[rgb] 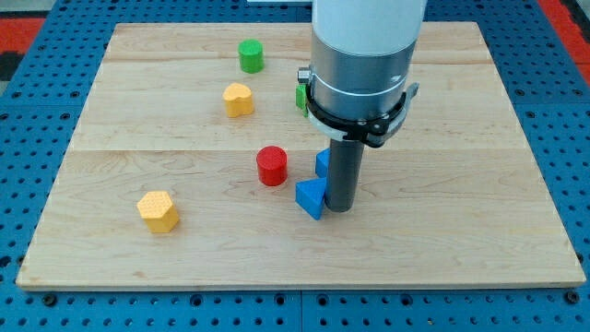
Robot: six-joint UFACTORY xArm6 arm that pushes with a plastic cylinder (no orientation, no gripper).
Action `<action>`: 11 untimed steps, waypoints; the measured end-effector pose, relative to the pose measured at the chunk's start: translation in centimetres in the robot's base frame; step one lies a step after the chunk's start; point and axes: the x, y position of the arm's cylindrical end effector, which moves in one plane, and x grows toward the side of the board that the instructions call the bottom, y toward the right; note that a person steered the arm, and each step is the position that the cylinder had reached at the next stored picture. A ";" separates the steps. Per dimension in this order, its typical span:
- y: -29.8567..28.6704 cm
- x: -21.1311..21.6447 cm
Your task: Nudge the blue cube top a bit
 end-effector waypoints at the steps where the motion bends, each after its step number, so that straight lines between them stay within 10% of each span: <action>1: -0.4 0.1; 11: -3.2 5.1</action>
